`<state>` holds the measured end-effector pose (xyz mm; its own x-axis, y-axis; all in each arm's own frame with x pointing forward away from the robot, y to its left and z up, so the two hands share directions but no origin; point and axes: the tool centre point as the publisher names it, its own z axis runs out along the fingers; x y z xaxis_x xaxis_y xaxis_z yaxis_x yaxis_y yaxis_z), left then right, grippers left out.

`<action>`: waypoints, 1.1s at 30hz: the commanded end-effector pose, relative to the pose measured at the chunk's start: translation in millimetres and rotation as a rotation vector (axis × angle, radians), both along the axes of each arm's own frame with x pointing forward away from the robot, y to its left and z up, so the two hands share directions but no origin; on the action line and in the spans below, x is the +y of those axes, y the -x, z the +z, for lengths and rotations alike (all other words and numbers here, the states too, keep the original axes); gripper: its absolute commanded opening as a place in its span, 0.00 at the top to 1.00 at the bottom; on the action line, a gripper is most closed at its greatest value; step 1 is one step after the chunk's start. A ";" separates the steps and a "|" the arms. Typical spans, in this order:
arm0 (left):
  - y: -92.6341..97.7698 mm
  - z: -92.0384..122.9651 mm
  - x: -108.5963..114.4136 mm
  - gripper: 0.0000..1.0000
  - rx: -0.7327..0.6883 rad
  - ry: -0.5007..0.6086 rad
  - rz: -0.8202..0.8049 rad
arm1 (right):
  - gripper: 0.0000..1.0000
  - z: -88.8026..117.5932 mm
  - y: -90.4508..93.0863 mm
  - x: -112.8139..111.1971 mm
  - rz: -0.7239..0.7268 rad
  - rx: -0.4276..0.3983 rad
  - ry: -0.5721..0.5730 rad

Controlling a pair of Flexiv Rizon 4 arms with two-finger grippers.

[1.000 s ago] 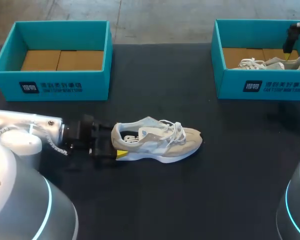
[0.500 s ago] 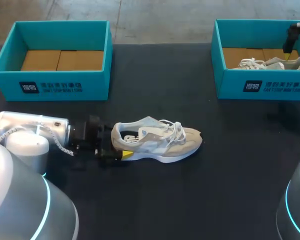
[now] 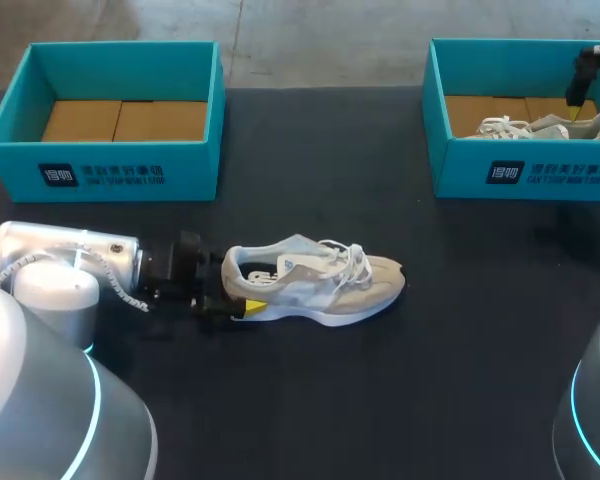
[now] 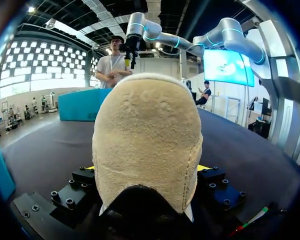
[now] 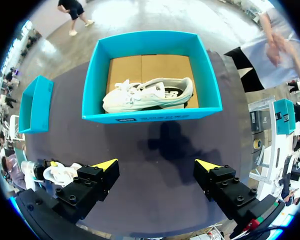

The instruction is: Take the shoe out of the shoebox, open the shoe tongue, remove and reinsert the insole, then place the shoe into the shoebox

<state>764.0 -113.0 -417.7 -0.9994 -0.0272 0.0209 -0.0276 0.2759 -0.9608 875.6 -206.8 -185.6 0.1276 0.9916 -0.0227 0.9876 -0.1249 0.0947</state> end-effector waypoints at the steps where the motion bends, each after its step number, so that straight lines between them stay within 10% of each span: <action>1: -2.2 -2.1 0.2 1.00 0.004 0.001 -0.019 | 0.00 -0.3 0.8 -0.1 0.000 -0.002 0.001; 33: -5.9 -3.9 5.4 1.00 0.032 -0.028 -0.114 | 0.00 -0.3 0.8 -0.1 0.000 -0.002 0.001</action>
<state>770.5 -106.8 -418.7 -0.9952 0.0828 0.0524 -0.0249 0.3027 -0.9528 875.6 -206.8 -185.6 0.1276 0.9916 -0.0227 0.9876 -0.1249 0.0947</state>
